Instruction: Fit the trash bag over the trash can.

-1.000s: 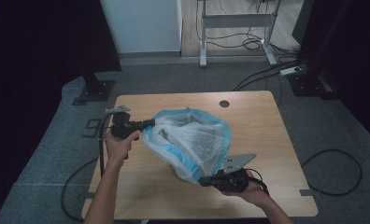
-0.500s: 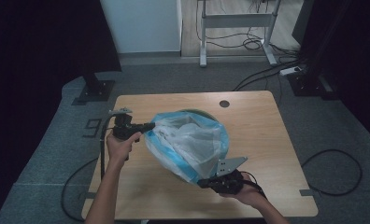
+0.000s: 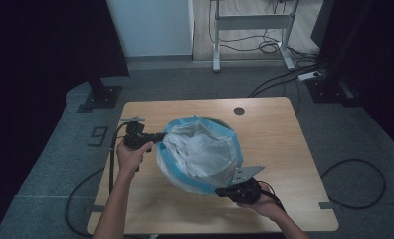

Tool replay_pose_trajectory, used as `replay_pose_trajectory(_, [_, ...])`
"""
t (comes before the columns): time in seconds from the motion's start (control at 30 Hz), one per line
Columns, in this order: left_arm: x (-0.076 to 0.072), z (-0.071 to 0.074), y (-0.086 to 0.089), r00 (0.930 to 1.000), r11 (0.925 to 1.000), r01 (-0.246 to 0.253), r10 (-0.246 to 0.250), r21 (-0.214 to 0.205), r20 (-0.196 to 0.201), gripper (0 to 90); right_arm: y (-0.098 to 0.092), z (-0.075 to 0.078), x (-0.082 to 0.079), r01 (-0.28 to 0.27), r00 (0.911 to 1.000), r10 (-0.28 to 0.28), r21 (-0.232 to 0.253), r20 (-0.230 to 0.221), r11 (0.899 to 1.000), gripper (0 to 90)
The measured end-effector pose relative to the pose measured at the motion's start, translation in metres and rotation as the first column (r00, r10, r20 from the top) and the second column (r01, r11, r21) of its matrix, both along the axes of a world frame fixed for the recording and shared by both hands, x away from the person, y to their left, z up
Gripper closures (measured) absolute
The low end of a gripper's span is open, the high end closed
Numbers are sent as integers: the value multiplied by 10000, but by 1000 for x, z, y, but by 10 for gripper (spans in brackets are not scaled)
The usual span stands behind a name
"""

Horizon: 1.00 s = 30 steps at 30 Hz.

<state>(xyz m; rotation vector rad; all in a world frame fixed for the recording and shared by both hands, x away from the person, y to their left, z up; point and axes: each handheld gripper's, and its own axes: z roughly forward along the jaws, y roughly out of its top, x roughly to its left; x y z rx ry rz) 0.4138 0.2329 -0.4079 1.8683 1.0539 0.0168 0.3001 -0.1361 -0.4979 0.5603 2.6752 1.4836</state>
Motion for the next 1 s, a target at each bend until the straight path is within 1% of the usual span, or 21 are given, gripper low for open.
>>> replay_pose_trajectory(0.07, [1,-1,-1,10000,10000,-27,28,94,-48,893,-2,-2,0,74,10000,-74,30,-55,10000,890])
replay_pose_trajectory(0.17, [2,-4,0,9998,9999,-64,66,80,-164,893,-4,-5,0,202,9998,-203,-129,-15,9997,890])
replay_pose_trajectory(0.27, [1,-4,-1,10000,10000,-44,44,75,-82,893,-9,-6,1,289,9995,-288,96,-111,9995,884])
replay_pose_trajectory(0.3, [1,-3,-1,10000,10000,-38,39,63,-55,893,-11,-6,0,274,9995,-270,255,-133,9993,835])
replay_pose_trajectory(0.33, [0,-3,-1,10000,10000,-31,31,52,-11,893,-12,-4,-1,229,9996,-221,460,-161,9987,753])
replay_pose_trajectory(0.37, [0,-2,-1,10000,10000,-33,33,34,25,893,-13,-2,-3,305,9995,-297,632,-135,9975,691])
replay_pose_trajectory(0.43, [-1,-1,0,10000,10000,-41,41,27,91,893,-17,4,-9,463,9989,-456,1010,-84,9938,597])
replay_pose_trajectory(0.53, [-2,0,1,9998,10000,-87,87,-29,180,893,-28,14,-19,714,9974,-727,1465,33,9866,524])
replay_pose_trajectory(0.6, [-4,1,1,9996,10000,-66,67,-45,292,893,-36,20,-25,844,9961,-875,1687,111,9820,508])
replay_pose_trajectory(0.7, [-4,2,1,9994,10000,-63,66,-67,343,893,-50,32,-33,978,9937,-1069,2064,333,9736,501])
replay_pose_trajectory(0.73, [-5,2,1,9994,10000,-66,68,-70,350,893,-56,39,-35,1072,9916,-1203,2199,470,9696,499])
replay_pose_trajectory(0.8, [-5,3,0,9992,9999,-69,72,-82,381,893,-62,50,-35,1200,9879,-1394,2346,681,9647,496])
replay_pose_trajectory(0.87, [-5,4,0,9989,10000,-55,59,-80,455,893,-69,63,-31,1388,9819,-1650,2401,927,9608,485])
replay_pose_trajectory(0.93, [-5,4,-1,9987,10000,-51,56,-80,510,893,-73,77,-24,1548,9756,-1877,2495,1139,9559,472])
replay_pose_trajectory(1.0, [-4,5,-2,9986,9999,-52,56,-93,525,893,-75,87,-15,1634,9714,-1998,2492,1285,9546,470])
